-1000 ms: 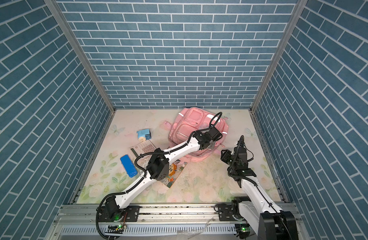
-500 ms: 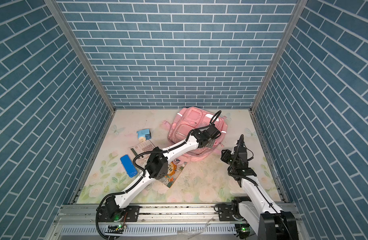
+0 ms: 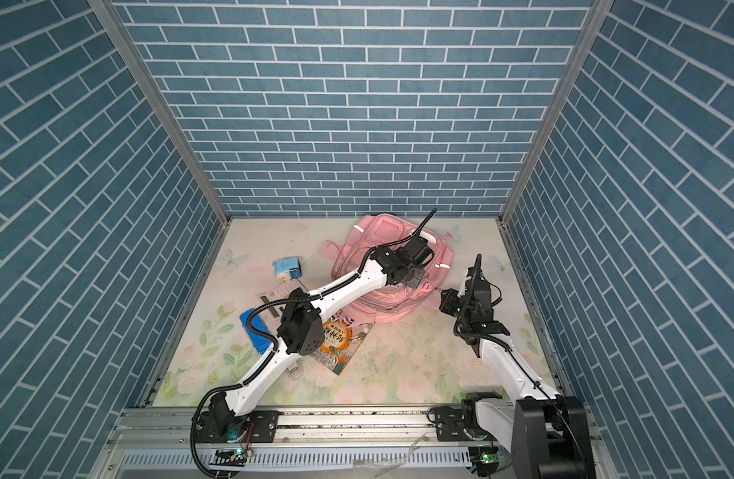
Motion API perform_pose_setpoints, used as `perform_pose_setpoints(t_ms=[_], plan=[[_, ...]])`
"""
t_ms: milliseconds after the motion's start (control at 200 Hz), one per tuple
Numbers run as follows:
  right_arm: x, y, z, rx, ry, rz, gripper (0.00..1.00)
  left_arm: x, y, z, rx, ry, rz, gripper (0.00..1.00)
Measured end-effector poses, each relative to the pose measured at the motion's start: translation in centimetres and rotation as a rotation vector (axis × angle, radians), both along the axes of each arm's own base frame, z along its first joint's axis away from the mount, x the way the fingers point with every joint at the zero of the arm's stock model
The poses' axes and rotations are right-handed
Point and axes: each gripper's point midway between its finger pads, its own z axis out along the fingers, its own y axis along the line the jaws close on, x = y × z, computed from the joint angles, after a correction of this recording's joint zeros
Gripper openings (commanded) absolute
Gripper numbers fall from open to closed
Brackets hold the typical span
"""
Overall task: Pack books, pencil case, and school supplies into a backpack
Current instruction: Unzip the student bag at the top-center of the table.
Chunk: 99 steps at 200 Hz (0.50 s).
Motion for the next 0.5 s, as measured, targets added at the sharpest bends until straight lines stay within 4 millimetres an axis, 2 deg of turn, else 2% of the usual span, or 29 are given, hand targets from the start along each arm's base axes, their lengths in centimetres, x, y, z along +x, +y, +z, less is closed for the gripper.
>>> perform_pose_setpoints(t_ms=[225,495], plan=[[1.1,-0.2,-0.9,-0.119,-0.009,0.067,0.29,-0.5,-0.1,-0.3,0.008,0.031,-0.070,0.00],[2.5,0.2,0.2,-0.243,-0.136,0.172,0.34,-1.1,0.1,0.6,0.000,0.061,-0.142,0.00]])
